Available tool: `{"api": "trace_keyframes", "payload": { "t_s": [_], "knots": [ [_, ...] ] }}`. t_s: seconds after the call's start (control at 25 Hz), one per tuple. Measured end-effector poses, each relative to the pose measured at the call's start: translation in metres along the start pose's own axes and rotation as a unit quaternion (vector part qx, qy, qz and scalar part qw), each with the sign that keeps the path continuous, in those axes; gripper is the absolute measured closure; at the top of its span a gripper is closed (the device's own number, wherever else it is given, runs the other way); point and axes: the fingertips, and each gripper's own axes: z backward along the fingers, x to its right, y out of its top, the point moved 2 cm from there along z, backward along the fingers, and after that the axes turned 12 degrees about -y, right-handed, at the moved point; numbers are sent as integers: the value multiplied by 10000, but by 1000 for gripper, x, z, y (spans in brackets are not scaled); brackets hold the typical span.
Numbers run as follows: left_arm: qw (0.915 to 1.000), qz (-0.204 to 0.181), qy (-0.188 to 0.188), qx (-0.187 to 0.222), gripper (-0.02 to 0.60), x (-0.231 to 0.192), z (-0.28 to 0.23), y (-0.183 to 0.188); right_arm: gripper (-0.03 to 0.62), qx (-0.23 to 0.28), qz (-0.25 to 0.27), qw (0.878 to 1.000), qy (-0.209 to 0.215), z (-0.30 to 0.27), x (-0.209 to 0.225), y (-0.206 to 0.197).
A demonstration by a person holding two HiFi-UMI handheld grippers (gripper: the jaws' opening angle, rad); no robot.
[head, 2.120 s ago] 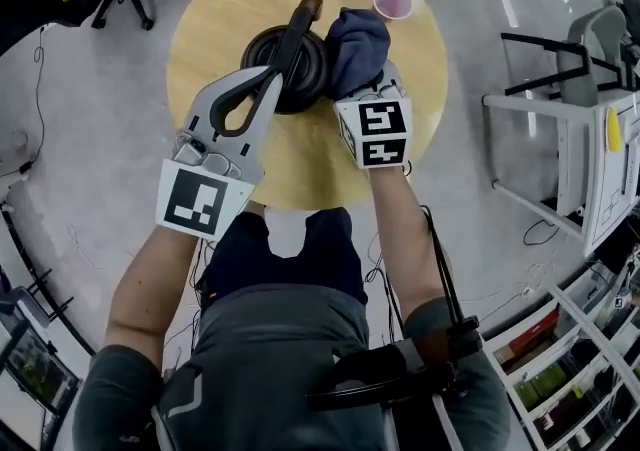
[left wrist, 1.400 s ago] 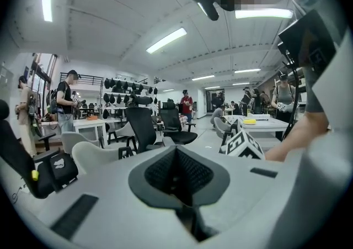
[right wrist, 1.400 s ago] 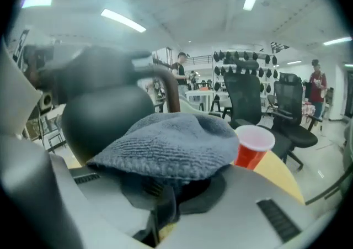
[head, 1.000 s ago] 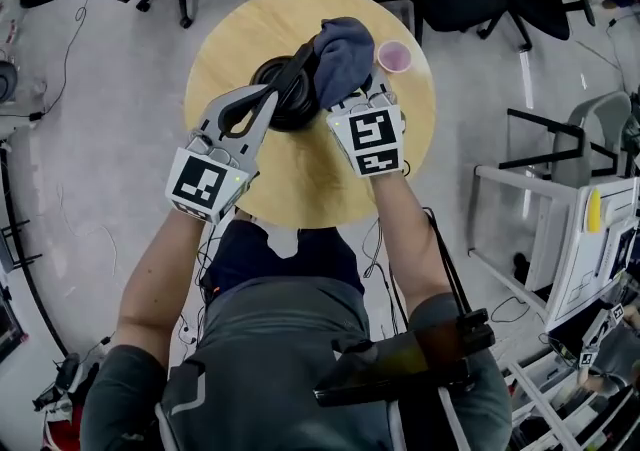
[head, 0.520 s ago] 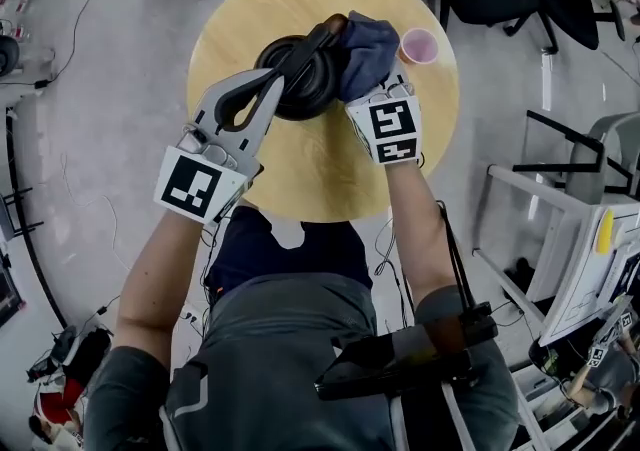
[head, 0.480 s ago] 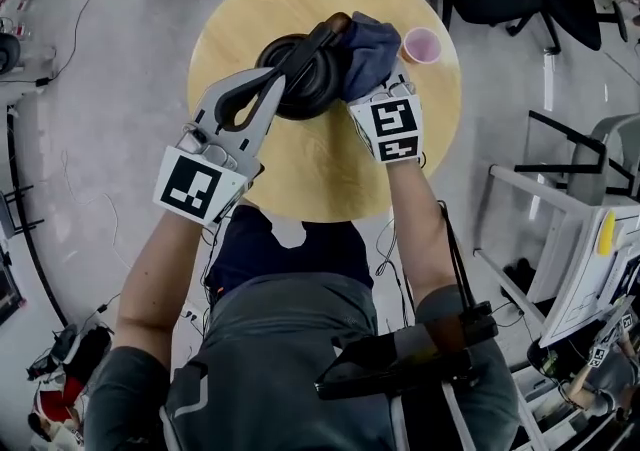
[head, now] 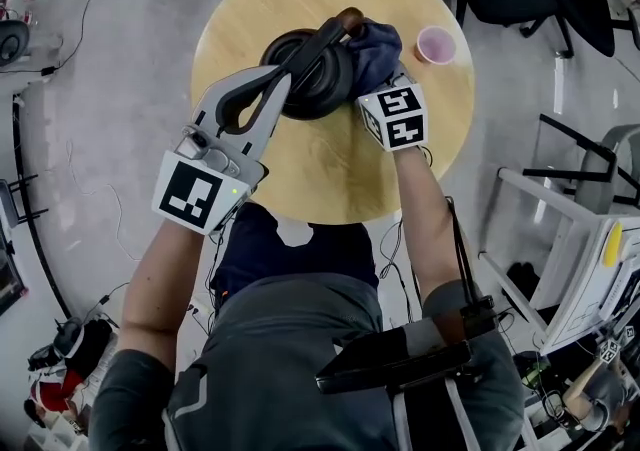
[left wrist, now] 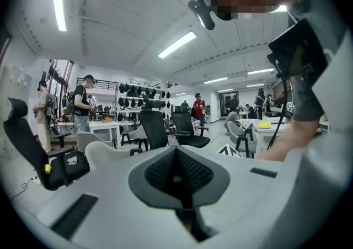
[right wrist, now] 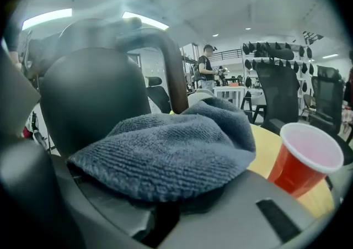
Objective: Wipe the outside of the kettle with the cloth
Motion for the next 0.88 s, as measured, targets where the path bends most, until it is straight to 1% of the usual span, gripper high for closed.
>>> {"api": "trace_keyframes", "payload": {
  "t_s": [0.12, 0.2, 0.56, 0.68, 0.72, 0.8, 0.88],
  "knots": [
    [10000, -4, 44, -53, 572, 1, 1, -2, 546, -166, 297, 9994, 92, -3, -2, -5],
    [10000, 3, 53, -48, 572, 1, 1, -2, 546, -276, 401, 9987, 133, -5, -1, -6],
    [9999, -12, 145, -42, 572, -1, 1, -2, 548, -542, 552, 9968, 199, -10, -4, -10],
    [9999, 81, 117, -60, 572, 2, 1, -2, 548, -723, 596, 9954, 209, -7, -3, -14],
    [9999, 57, 110, -101, 572, 3, 1, -1, 548, -782, 594, 9950, 195, -7, -4, -16],
    [9993, -226, 117, -291, 572, 1, -1, 1, 546, -902, 519, 9944, 158, -8, -4, -17],
    [9984, -473, 11, -322, 572, -1, -5, 6, 546, -1086, 374, 9933, 79, -6, -1, -17]
  ]
}}
